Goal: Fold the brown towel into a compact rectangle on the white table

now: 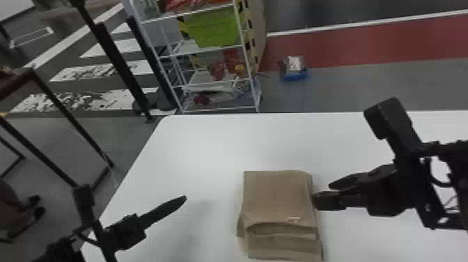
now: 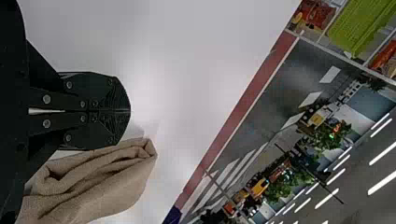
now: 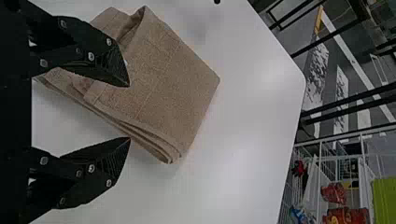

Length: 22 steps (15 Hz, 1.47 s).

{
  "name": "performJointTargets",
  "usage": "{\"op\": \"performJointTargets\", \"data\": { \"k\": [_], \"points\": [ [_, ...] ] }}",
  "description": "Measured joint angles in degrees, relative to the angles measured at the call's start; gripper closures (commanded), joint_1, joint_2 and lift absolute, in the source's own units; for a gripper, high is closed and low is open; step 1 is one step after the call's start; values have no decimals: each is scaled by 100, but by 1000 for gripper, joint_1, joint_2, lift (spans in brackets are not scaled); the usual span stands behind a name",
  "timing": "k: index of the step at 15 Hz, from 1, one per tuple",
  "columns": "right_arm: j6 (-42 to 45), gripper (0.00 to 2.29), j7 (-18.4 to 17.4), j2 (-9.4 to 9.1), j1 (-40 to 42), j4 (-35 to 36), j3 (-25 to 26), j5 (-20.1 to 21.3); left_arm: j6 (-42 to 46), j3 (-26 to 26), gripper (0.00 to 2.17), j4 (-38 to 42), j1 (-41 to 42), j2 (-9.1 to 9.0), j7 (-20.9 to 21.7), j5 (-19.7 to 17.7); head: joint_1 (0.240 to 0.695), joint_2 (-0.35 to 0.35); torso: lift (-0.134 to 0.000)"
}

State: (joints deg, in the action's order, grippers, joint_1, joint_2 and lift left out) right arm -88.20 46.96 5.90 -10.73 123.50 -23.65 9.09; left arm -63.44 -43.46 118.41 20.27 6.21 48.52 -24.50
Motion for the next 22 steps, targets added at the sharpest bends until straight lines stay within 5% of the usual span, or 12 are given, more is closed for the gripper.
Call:
{"op": "performJointTargets", "data": {
  "k": [3,6,13,22],
  "points": [
    [0,211,784,6,-149,3,-720,941,-58,-2,1909,33,37,-13,-19,62,695,350,-124],
    [0,215,1064,98,-115,55,-1336,1514,-51,21,1909,-46,46,-16,-40,148,695,350,-124],
    [193,262,1142,344,-164,25,-2109,2183,-85,18,1909,-38,45,-40,-47,174,695,350,-124],
    [2021,262,1085,586,87,42,-2417,2610,-155,72,1909,-46,6,-50,-122,214,695,350,-124]
  ]
}}
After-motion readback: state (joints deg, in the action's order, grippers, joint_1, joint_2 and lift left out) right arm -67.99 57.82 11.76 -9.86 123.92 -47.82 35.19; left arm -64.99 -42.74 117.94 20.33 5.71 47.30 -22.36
